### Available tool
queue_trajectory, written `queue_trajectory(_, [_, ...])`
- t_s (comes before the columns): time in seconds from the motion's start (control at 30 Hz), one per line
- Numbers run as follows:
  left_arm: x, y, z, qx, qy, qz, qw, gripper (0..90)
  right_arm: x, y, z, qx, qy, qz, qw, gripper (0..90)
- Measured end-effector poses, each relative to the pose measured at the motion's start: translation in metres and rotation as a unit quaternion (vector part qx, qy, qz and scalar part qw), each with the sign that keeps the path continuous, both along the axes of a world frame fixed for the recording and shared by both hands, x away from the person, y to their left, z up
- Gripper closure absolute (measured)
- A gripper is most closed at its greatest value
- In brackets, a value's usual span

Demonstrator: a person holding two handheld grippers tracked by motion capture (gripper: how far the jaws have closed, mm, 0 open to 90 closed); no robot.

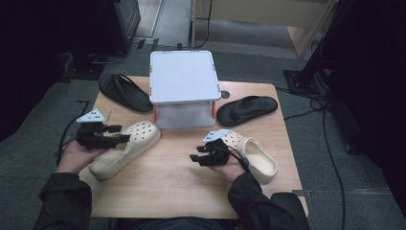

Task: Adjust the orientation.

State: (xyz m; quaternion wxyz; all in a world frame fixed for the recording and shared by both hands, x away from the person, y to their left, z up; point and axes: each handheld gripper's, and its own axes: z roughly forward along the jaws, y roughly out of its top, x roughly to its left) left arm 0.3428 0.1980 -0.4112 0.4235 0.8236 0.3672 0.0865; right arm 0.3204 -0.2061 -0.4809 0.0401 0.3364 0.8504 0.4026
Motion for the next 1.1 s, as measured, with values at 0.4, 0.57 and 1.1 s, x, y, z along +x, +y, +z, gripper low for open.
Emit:
queue_trajectory(0.4, [0.005,0.024,-0.024,0.009,0.017,0.016,0.9997,39.7,0.000,0.000,0.000,0.000,0.002,0.000,1.0000,51.7])
queue_trajectory(0.57, [0.009,0.027,-0.033,0.011,0.024,0.018,0.9995,40.2,0.000,0.000,-0.001,-0.001,0.003,-0.001,1.0000,51.7])
queue_trajectory(1.1, [0.021,0.020,-0.050,0.040,0.012,0.016,0.9990,59.9,0.001,0.004,-0.004,-0.004,0.009,0.002,1.0000,51.7])
